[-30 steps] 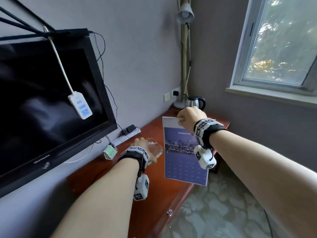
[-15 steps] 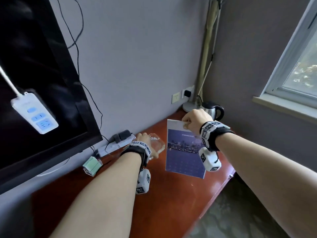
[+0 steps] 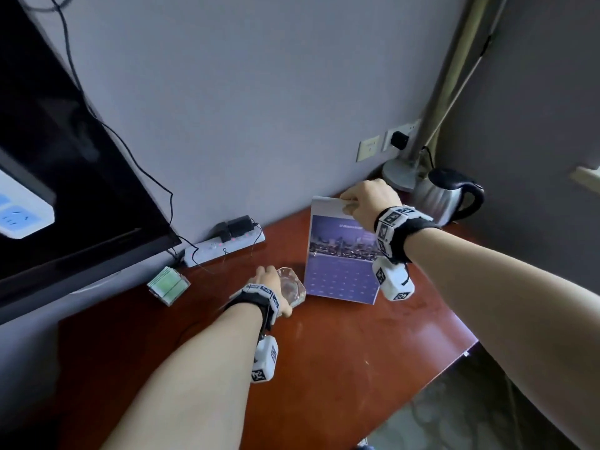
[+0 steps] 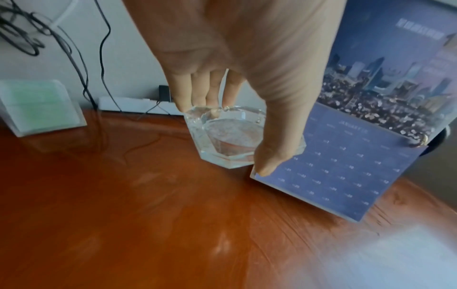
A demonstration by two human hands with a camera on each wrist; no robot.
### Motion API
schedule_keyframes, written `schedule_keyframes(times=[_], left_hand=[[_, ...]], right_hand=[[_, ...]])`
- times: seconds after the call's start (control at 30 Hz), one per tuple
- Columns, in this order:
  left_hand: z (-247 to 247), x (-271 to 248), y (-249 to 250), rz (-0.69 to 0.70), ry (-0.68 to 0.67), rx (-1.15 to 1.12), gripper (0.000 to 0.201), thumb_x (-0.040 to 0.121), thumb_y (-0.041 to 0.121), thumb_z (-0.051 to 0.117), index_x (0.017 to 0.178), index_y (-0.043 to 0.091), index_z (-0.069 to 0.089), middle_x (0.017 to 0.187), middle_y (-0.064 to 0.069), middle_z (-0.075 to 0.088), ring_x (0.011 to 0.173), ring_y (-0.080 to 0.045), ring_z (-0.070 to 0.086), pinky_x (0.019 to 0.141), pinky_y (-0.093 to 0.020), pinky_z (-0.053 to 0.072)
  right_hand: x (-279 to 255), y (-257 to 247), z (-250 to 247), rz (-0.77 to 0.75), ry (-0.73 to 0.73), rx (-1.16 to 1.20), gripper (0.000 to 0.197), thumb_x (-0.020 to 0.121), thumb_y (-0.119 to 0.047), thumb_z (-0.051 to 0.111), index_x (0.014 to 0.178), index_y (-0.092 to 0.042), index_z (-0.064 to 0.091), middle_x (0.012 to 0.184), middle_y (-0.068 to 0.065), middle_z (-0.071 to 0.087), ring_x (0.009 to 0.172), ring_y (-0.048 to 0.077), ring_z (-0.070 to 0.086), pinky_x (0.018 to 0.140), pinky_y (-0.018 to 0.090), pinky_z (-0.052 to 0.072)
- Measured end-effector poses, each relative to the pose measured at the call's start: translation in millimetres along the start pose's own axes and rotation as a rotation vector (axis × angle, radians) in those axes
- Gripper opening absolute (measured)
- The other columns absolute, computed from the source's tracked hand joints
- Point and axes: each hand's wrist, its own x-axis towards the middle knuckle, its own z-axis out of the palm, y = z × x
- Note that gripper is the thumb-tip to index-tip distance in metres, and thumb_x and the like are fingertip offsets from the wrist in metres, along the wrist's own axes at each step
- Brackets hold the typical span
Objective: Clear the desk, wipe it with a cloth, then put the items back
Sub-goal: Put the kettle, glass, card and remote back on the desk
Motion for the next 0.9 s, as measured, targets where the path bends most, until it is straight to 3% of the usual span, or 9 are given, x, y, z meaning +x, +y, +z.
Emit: schedule_keyframes(times=[0.13,0.23,0.33,0.5,0.7,0.83,0.9], left_hand=[[16,10,10,-0.054,-0.02,-0.044,0.096,0.058,0.035,0.091,0.136,0.013,0.039,0.135,-0.006,0.041,0.124,-0.03,0.052,0.094,-0.041,0.049],[34,19,15,-0.074,-0.024,-0.057,0.097,0.058,0.033,0.091,0.137,0.014,0.038,0.135,-0.006,0.039,0.123,-0.03,0.053,0.093,-0.04,0.05],[53,23,16,-0.089,-0.023,-0.062,0.097,0.057,0.032,0.092,0.135,0.013,0.038,0.134,-0.006,0.039,0.121,-0.029,0.054,0.091,-0.038,0.05],[82,28,14,-0.09,-0.026,-0.093,0.101,0.055,0.027,0.094,0.136,0.012,0.036,0.134,-0.007,0.036,0.121,-0.031,0.054,0.093,-0.039,0.051],[104,34,11,-0.094,-0.028,-0.143,0.102,0.054,0.022,0.094,0.136,0.012,0.035,0.135,-0.006,0.034,0.122,-0.032,0.052,0.096,-0.04,0.05],[119,37,9,-0.1,-0.017,-0.18,0.105,0.055,0.018,0.094,0.14,0.013,0.033,0.137,-0.005,0.033,0.125,-0.032,0.049,0.096,-0.041,0.047],[126,38,10,-0.096,-0.012,-0.19,0.106,0.058,0.014,0.092,0.144,0.012,0.03,0.142,-0.005,0.03,0.129,-0.031,0.045,0.103,-0.041,0.044]], right_hand=[[21,8,14,-0.072,-0.015,0.018,0.022,0.085,-0.02,0.065,0.105,-0.019,0.073,0.102,0.01,0.072,0.098,0.037,0.063,0.084,0.041,0.055],[29,11,27,-0.142,-0.023,-0.007,0.018,0.084,-0.019,0.061,0.098,-0.017,0.071,0.093,0.009,0.068,0.091,0.038,0.061,0.075,0.04,0.055],[36,13,37,-0.209,0.005,0.002,0.018,0.086,-0.017,0.06,0.1,-0.015,0.072,0.094,0.01,0.064,0.092,0.038,0.059,0.077,0.041,0.052],[37,25,64,-0.261,0.186,0.03,0.025,0.089,-0.016,0.056,0.109,-0.019,0.07,0.097,0.01,0.06,0.097,0.035,0.055,0.078,0.038,0.035],[28,31,94,-0.31,0.512,0.028,0.034,0.088,-0.018,0.055,0.118,-0.024,0.068,0.084,0.005,0.062,0.08,0.033,0.057,0.08,0.041,0.038],[28,32,97,-0.329,0.606,0.019,0.035,0.09,-0.02,0.053,0.121,-0.026,0.067,0.085,0.002,0.062,0.08,0.031,0.056,0.079,0.038,0.035],[28,32,98,-0.333,0.627,0.006,0.035,0.09,-0.021,0.052,0.122,-0.026,0.067,0.085,0.002,0.062,0.079,0.03,0.056,0.079,0.038,0.033]])
